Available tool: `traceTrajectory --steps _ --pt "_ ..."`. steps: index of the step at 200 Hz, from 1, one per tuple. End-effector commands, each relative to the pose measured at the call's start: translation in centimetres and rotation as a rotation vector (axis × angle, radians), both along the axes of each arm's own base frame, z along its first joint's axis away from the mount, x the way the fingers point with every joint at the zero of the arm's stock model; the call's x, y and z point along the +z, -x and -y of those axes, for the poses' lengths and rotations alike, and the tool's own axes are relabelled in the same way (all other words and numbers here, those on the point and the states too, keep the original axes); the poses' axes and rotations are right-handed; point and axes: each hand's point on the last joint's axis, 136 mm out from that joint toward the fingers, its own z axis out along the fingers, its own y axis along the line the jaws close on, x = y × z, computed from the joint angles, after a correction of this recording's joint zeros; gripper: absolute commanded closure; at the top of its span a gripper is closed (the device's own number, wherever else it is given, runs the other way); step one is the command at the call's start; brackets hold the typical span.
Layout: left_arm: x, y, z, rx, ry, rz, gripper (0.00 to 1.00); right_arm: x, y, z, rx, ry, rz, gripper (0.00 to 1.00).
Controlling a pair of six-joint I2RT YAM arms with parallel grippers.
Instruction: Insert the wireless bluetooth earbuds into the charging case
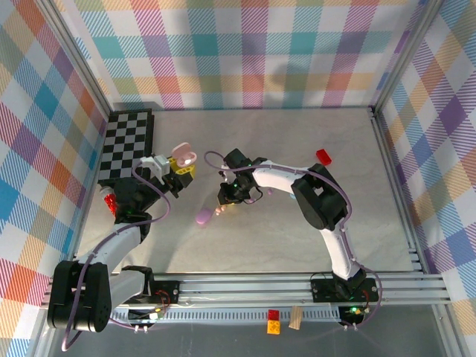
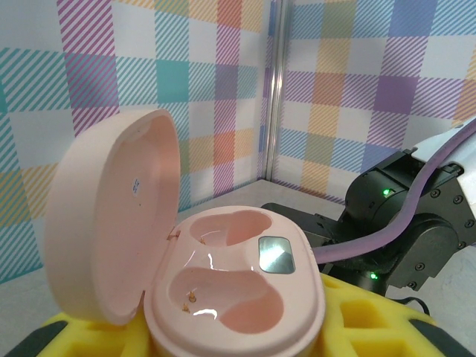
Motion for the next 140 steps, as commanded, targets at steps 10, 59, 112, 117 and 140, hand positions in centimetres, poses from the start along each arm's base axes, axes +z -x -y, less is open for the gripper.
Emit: traceTrajectory --steps 10,59,112,117,140 --pt "2.1 0.2 -0.3 -0.004 0.004 0.072 0.67 0.5 0.0 0.3 -0.015 0.007 -0.012 0.87" --pt "2.3 0.5 -0.1 -0.016 0.000 0.083 0.67 1.9 -0.5 3.0 -0.103 -0.001 0.028 0.88" --pt "2.4 1.5 1.4 -0.078 0.000 0.085 0.67 2.5 1.0 9.5 -0.265 0.001 0.030 0.88" --pt "2.3 1.7 1.8 -0.093 -0.002 0.085 0.67 2.5 1.1 10.3 -0.285 0.002 0.028 0.88" --pt "2.0 2.6 3.6 -0.141 -0.014 0.084 0.67 2.1 1.7 14.6 -0.395 0.033 0.028 0.90"
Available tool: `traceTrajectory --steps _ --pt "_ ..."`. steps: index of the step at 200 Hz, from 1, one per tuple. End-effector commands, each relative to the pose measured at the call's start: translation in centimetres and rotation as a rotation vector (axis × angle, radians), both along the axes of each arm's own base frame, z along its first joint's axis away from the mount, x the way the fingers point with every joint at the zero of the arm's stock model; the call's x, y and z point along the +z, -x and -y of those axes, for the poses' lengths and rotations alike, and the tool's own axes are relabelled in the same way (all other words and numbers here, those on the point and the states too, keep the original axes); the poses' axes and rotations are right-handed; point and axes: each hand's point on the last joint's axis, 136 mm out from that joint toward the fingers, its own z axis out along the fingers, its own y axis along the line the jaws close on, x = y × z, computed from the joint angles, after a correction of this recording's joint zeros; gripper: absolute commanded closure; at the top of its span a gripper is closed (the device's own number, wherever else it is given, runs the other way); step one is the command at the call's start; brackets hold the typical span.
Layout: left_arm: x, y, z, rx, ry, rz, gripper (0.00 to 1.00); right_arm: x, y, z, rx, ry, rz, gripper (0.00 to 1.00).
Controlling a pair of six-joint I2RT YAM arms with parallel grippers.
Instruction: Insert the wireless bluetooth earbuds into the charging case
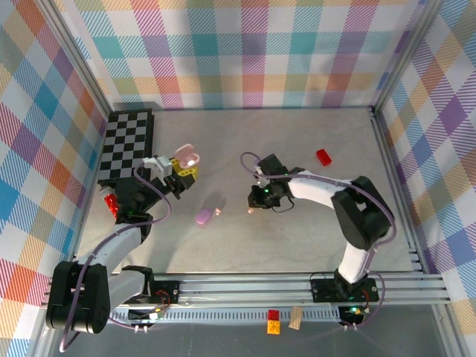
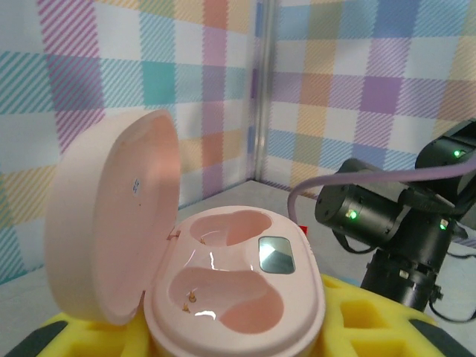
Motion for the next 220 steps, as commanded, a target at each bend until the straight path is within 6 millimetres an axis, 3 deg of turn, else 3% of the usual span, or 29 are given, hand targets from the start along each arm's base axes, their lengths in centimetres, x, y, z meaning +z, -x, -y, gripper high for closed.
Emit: traceTrajectory --steps 1,36,81,139,220 --pt "1.8 1.6 2.0 -0.078 -0.011 0.079 0.67 -0.1 -0.1 3.5 -0.128 0.012 0.008 0.90" --pt "1.0 3.0 4.1 -0.130 -0.039 0.069 0.67 -1.2 0.2 9.0 -0.280 0.008 -0.014 0.90" --pt "1.0 4.5 5.0 -0.182 -0.041 0.061 0.67 -2.6 0.0 11.4 -0.334 0.058 -0.022 0.89" --pt "1.0 4.9 5.1 -0.201 -0.020 0.053 0.67 -2.4 0.9 11.1 -0.327 0.029 -0.037 0.58" --pt "0.8 4.4 5.3 -0.206 -0.016 0.049 0.67 -0.9 3.1 9.4 -0.273 -0.066 -0.049 0.56"
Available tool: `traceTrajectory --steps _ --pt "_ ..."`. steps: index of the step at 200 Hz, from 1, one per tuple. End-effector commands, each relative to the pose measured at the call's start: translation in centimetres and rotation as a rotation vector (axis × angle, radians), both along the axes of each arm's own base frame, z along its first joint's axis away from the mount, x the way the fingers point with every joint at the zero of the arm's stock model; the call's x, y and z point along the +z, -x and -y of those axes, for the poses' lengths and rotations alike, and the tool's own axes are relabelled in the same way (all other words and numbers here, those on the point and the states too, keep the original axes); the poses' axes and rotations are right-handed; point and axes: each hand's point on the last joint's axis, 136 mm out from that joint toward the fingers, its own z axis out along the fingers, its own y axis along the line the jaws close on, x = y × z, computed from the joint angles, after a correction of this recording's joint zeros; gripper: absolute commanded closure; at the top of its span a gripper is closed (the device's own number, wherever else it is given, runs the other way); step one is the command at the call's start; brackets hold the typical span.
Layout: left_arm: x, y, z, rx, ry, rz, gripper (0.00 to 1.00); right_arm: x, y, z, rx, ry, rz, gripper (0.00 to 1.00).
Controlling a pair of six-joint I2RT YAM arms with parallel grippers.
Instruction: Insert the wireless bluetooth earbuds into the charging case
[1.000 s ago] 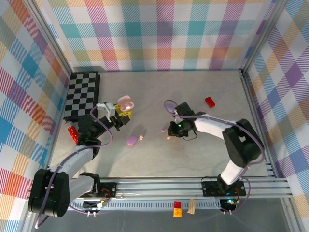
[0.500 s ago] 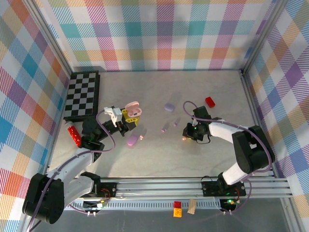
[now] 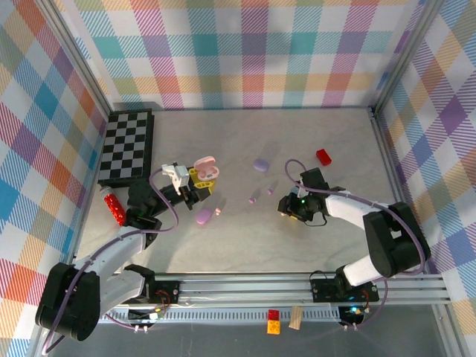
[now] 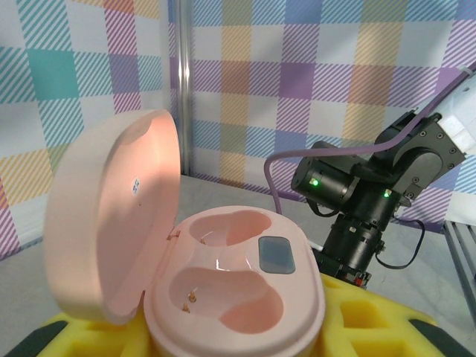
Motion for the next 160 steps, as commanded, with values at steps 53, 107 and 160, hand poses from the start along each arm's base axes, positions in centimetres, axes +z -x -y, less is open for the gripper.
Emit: traceTrajectory --steps 53,107,160 --pt "1.1 0.6 0.2 -0.022 0.000 0.054 0.67 0.4 0.6 0.6 0.013 0.066 0.012 0.56" --pt "0.7 0.7 0.2 -0.015 -0.019 0.045 0.67 0.4 -0.9 0.0 0.045 0.089 0.008 0.56" --pt "0.6 0.5 0.2 -0.007 -0.034 0.053 0.67 -0.2 0.0 -0.9 0.068 0.051 -0.028 0.56"
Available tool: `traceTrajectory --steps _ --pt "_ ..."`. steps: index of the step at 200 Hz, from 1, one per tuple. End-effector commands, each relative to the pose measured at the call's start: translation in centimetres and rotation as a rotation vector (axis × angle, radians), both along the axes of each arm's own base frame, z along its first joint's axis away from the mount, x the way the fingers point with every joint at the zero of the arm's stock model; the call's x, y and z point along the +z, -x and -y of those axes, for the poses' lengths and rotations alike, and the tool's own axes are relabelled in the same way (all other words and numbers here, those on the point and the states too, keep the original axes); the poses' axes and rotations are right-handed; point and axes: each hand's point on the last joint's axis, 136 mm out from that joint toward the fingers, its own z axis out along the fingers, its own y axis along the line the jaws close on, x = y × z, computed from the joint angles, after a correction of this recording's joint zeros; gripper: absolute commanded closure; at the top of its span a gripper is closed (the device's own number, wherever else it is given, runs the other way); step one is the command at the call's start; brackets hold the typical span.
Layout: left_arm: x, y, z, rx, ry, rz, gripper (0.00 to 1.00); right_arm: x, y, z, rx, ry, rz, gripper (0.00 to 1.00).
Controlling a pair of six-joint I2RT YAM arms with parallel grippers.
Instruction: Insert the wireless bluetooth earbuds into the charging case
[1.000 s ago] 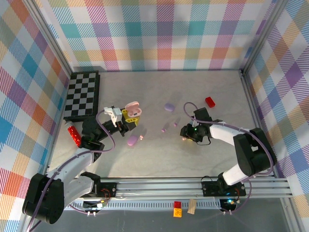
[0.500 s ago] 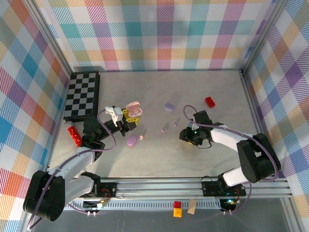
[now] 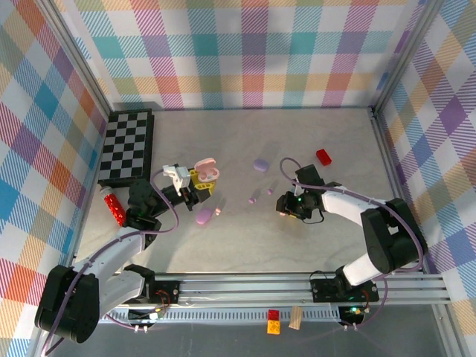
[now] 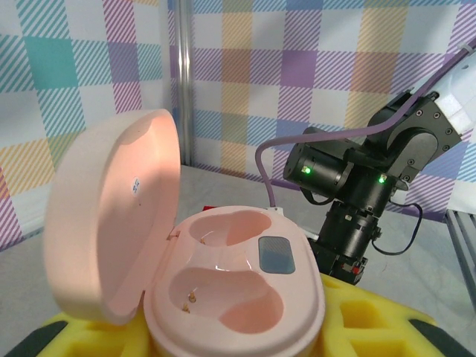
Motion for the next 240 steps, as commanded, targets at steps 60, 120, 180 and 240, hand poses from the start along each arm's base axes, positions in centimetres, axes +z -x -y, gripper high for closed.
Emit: traceTrajectory --steps 60,120,180,240 --pt "1.2 0.2 0.2 -0.011 -0.006 0.060 0.67 0.5 1.0 -2.7 0.079 -0.048 -0.014 0.56" --pt "0.6 -1.0 -0.4 0.047 -0.007 0.055 0.67 2.0 2.0 -0.8 0.122 0.137 0.046 0.56" --pt "0.4 -3.2 -3.4 0.151 0.060 0.029 0.67 2.8 1.0 1.0 0.276 0.616 0.209 0.56" --pt "0.9 -3.8 -4.7 0.205 0.074 0.025 0.67 1.4 -0.2 -0.9 0.454 0.874 0.244 0.60"
